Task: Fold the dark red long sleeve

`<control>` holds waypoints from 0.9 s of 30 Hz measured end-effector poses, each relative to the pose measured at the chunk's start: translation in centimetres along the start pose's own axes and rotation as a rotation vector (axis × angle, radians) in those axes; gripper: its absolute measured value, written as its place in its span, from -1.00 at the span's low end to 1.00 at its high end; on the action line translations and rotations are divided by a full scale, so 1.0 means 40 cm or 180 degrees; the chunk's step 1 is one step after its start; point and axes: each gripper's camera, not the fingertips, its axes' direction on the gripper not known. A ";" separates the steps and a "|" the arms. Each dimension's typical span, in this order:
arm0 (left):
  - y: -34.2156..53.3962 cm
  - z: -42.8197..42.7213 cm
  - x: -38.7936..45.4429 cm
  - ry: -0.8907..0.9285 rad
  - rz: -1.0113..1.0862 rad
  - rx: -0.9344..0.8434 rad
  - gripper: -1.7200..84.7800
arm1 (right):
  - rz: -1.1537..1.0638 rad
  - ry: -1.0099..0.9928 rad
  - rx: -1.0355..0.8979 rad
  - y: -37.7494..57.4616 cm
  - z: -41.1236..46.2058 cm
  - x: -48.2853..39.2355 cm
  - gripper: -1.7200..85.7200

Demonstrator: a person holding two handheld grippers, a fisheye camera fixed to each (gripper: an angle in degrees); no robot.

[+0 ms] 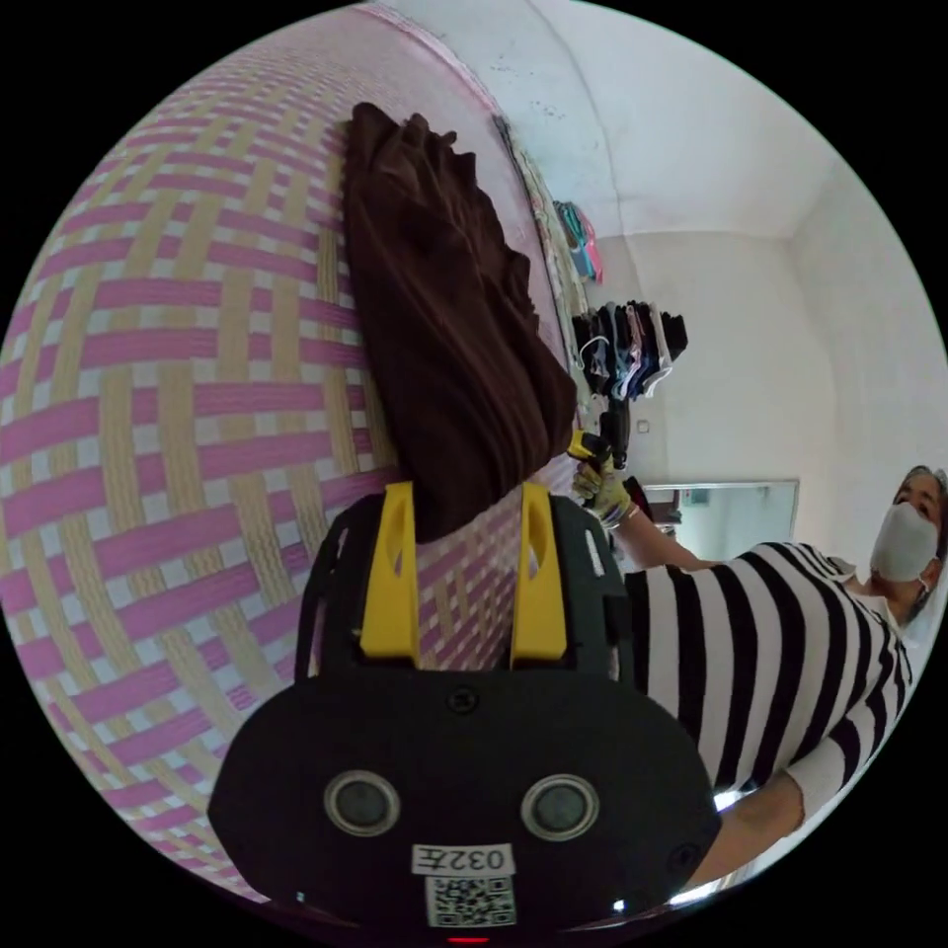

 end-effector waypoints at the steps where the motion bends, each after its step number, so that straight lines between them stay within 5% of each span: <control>1: 0.000 0.016 0.008 -0.0114 0.0026 -0.0056 -0.76 | -0.0063 0.0010 -0.0032 0.001 0.019 -0.012 -0.81; 5: 0.007 0.027 0.038 -0.0409 0.0072 -0.0221 -0.94 | -0.0140 0.0137 -0.0020 0.008 0.033 -0.057 -0.94; 10: 0.110 -0.053 0.075 -0.0423 0.0286 -0.0221 -0.98 | -0.0379 0.0265 -0.0026 0.088 -0.020 -0.122 -0.97; 18: 0.350 0.025 -0.085 -0.0013 -0.0257 -0.0623 -0.99 | 0.0064 0.0216 -0.0540 0.248 0.055 -0.053 -0.97; 27: 0.500 0.018 -0.106 -0.0044 -0.0131 -0.0498 -0.91 | -0.0247 0.0243 -0.0509 0.304 0.078 -0.086 -0.77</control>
